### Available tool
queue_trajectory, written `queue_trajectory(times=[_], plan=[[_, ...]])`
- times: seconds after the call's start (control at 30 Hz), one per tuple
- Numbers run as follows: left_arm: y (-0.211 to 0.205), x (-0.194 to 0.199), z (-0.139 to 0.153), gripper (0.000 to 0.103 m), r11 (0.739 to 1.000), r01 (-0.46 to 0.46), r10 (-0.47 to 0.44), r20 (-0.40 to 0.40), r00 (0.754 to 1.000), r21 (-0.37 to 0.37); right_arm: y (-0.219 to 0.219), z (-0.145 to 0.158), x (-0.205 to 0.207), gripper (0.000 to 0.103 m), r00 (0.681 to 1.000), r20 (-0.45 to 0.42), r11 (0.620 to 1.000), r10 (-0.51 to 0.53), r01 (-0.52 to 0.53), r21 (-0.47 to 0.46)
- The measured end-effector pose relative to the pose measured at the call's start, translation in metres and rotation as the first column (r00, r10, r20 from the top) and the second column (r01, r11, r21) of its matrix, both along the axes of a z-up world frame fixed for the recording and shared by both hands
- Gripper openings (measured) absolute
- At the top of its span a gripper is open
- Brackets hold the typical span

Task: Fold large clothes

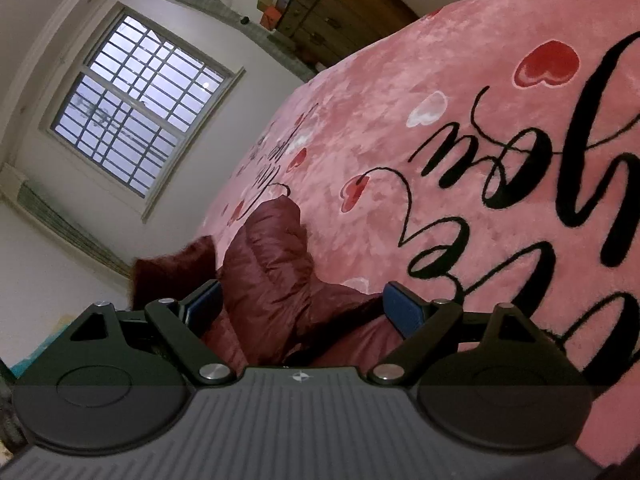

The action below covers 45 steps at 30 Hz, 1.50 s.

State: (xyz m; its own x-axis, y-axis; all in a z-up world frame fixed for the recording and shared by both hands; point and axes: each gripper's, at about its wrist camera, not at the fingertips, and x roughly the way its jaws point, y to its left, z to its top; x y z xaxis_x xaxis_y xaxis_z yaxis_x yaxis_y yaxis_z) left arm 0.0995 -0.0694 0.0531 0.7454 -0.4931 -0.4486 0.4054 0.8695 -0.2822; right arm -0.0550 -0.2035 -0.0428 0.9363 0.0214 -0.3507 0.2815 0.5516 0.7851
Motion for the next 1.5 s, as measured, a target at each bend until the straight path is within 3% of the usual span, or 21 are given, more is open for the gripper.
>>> queue_trajectory(times=[0.07,0.17,0.23,0.3,0.4,0.57,0.7,0.83,0.93,1.17,1.23,1.27,1.37,1.5], plan=[[0.002,-0.001,-0.002,0.014,1.000,0.004,-0.004,-0.004,1.000,-0.009,-0.002,-0.001,0.002,0.103,1.000,0.002,1.000,0.001,-0.001,0.001],[0.006,-0.003,0.001,0.028,1.000,0.022,-0.022,-0.016,1.000,-0.018,-0.003,-0.001,0.002,0.103,1.000,0.007,1.000,0.005,-0.005,-0.001],[0.011,-0.010,0.005,0.050,0.999,0.041,-0.041,-0.011,0.999,-0.023,-0.002,0.001,0.002,0.103,1.000,0.022,1.000,0.010,-0.010,-0.003],[0.018,-0.022,0.012,0.066,0.998,0.063,-0.063,0.006,0.998,-0.024,-0.001,0.003,0.002,0.103,0.999,0.043,1.000,0.017,-0.017,-0.006],[0.029,-0.037,0.018,0.077,0.995,0.097,-0.096,0.034,0.995,-0.021,0.003,0.007,0.003,0.103,0.997,0.075,0.999,0.033,-0.031,-0.019],[0.059,-0.047,0.027,0.077,0.997,0.080,-0.081,0.061,0.995,0.010,0.019,0.018,0.006,0.103,0.990,0.121,0.993,0.066,-0.054,-0.105],[0.108,-0.033,0.028,0.072,0.997,-0.056,0.052,0.076,0.996,0.049,0.040,0.037,0.014,0.103,0.976,0.167,0.964,0.138,-0.094,-0.247],[0.159,-0.013,0.021,0.063,0.972,-0.227,0.223,0.075,0.972,0.055,0.064,0.055,0.025,0.103,0.950,0.212,0.911,0.231,-0.134,-0.391],[0.178,0.002,0.010,0.057,0.950,-0.298,0.292,0.071,0.954,0.090,0.076,0.057,0.040,0.103,0.929,0.206,0.882,0.306,-0.196,-0.428],[0.177,0.021,-0.015,0.054,0.938,-0.315,0.310,0.058,0.949,0.144,0.084,0.043,0.085,0.103,0.931,0.106,0.840,0.351,-0.263,-0.474],[0.176,0.023,-0.019,0.054,0.936,-0.306,0.298,0.068,0.952,0.172,0.082,0.037,0.100,0.103,0.936,0.039,0.833,0.349,-0.291,-0.471],[0.175,0.023,-0.022,0.054,0.936,-0.299,0.290,0.072,0.954,0.186,0.081,0.032,0.106,0.101,0.938,0.001,0.834,0.347,-0.308,-0.457],[0.179,0.018,-0.030,0.056,0.935,-0.283,0.273,0.080,0.959,0.213,0.072,0.020,0.119,0.082,0.941,-0.104,0.842,0.322,-0.335,-0.422],[0.178,0.015,-0.047,0.056,0.934,-0.281,0.267,0.091,0.959,0.220,0.074,0.014,0.126,0.079,0.929,-0.181,0.814,0.323,-0.371,-0.448]])
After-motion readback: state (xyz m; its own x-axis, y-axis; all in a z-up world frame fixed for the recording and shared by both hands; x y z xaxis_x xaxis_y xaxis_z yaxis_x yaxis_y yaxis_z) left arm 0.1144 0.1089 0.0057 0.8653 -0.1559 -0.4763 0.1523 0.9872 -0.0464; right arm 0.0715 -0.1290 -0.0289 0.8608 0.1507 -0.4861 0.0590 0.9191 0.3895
